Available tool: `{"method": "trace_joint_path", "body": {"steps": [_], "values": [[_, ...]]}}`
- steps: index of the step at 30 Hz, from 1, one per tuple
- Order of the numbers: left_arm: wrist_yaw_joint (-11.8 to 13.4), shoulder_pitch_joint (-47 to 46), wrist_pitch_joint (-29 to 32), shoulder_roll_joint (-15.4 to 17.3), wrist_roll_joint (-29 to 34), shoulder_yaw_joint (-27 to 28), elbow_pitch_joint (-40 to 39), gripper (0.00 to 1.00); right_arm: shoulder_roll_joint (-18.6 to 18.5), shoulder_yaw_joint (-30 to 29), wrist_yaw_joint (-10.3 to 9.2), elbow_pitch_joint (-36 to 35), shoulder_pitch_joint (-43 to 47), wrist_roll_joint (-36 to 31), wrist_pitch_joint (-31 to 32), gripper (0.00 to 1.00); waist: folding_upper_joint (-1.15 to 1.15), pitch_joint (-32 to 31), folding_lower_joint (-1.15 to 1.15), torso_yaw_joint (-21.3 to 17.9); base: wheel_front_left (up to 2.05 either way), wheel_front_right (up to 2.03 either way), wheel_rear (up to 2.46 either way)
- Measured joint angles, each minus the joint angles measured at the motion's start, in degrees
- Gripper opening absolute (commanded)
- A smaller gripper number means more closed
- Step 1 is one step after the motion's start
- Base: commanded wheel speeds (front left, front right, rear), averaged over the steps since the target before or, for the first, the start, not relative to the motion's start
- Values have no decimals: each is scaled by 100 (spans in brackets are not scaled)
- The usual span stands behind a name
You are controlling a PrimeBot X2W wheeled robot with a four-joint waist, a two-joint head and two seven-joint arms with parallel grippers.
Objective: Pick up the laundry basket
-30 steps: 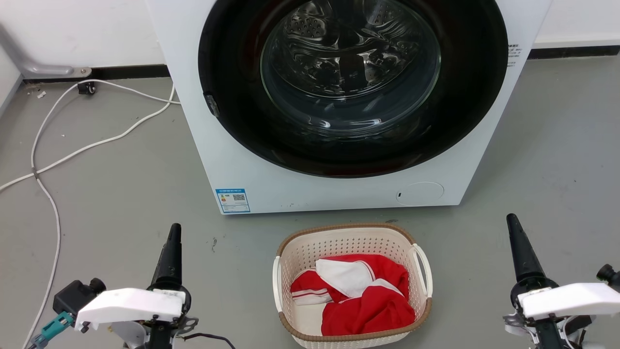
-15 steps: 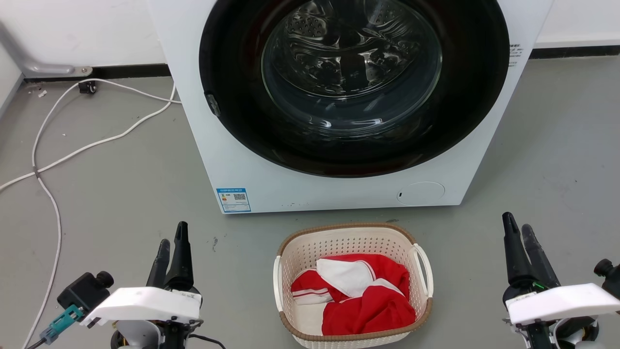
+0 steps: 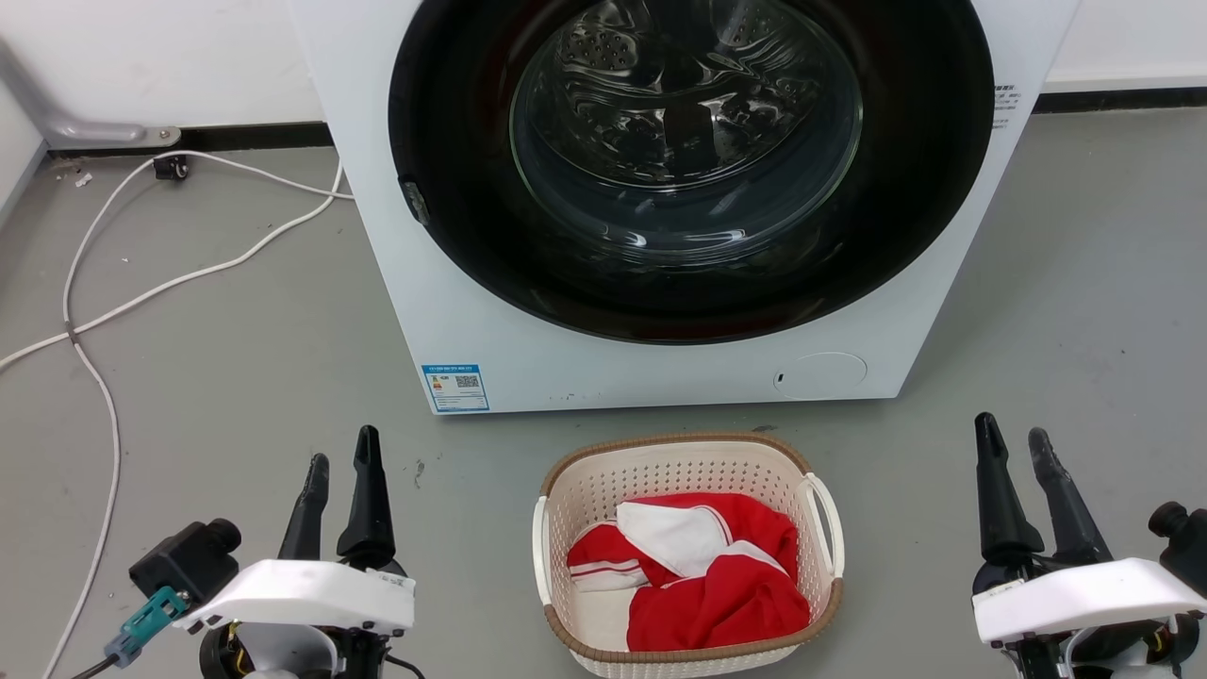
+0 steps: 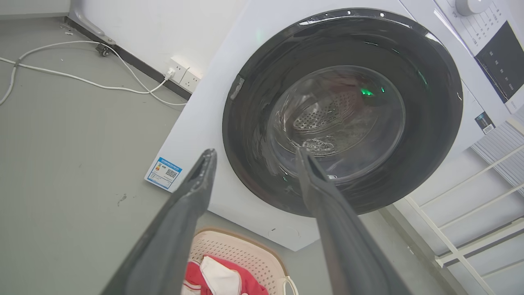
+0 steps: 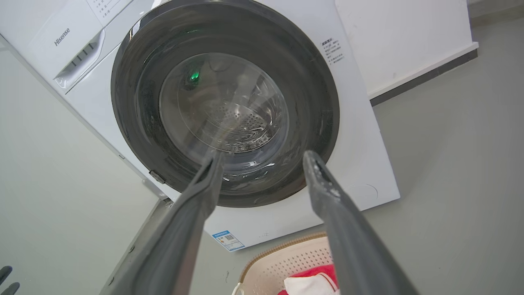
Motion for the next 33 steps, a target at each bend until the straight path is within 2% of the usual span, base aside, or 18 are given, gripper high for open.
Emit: {"method": "trace_joint_path", "body": {"steps": [10, 33], "values": [[9, 39, -176, 3, 697, -119, -115, 100, 0, -8, 0, -112, 57, -749, -175, 100, 0, 20, 0, 9, 0, 0, 0], [37, 121, -494, 10, 2143, -387, -29, 100, -3, 52, 0, -274, 210, -2013, -488, 100, 0, 23, 0, 18, 0, 0, 0]]}}
